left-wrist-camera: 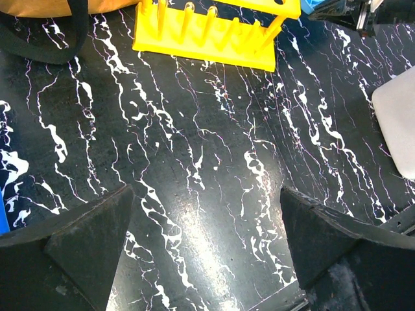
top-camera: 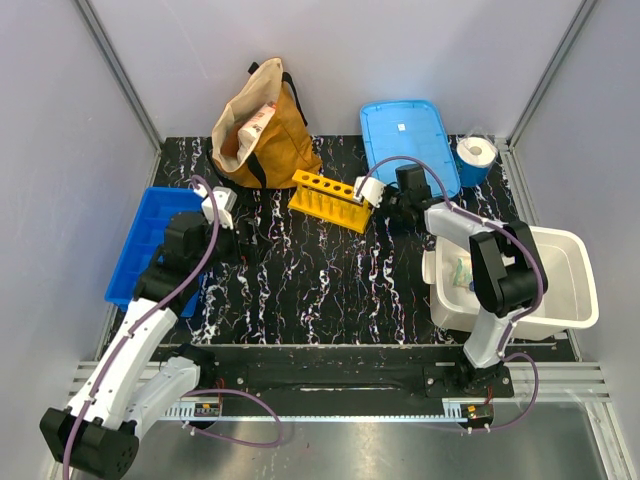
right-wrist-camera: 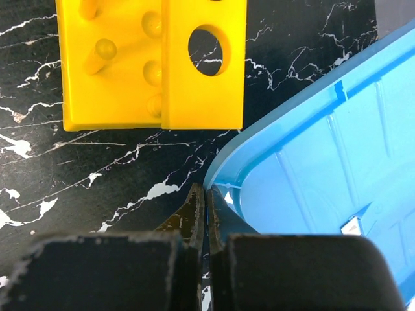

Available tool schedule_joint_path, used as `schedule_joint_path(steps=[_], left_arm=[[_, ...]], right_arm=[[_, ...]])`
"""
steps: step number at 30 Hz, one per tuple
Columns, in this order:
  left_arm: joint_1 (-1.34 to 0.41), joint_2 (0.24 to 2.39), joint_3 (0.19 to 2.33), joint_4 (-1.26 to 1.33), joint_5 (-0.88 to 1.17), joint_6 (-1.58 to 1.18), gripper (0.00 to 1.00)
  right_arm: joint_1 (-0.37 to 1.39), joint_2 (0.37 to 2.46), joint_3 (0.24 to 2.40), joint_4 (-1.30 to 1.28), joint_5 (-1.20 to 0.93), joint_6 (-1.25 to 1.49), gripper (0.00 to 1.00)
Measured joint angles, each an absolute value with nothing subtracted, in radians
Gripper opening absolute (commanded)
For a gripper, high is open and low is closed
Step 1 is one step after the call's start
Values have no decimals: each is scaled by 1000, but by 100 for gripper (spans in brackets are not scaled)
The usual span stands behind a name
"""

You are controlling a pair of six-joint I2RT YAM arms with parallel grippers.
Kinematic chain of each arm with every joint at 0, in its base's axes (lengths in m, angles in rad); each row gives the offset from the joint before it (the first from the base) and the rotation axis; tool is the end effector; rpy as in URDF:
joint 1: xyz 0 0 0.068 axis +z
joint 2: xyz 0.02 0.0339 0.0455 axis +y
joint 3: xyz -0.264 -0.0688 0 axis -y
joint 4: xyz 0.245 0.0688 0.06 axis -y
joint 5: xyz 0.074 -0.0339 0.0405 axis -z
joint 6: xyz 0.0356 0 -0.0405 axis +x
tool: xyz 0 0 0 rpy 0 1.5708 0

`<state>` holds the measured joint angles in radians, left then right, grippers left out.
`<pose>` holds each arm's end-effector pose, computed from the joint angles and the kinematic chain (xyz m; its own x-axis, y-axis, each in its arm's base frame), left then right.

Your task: Organize the chemistry lab equipment

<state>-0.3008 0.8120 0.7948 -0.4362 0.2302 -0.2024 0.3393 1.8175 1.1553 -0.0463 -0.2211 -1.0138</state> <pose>0.1715 -0.0617 0.3133 -0.5072 -0.0476 -0.8605 0.3904 0.8775 -0.2786 0.3719 0.1395 0.1954 0.0846 -0.8484 -0.5225 -0.7755 0.2732 -0.5691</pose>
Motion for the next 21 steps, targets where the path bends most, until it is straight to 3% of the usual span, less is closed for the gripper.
schedule_joint_path(steps=[17, 21], left_arm=[[-301, 790, 794, -403, 295, -282, 99], [-301, 892, 905, -418, 344, -289, 95]], right_arm=[[437, 1665, 1200, -85, -173, -1023, 0], [533, 1573, 1192, -101, -157, -1019, 0]])
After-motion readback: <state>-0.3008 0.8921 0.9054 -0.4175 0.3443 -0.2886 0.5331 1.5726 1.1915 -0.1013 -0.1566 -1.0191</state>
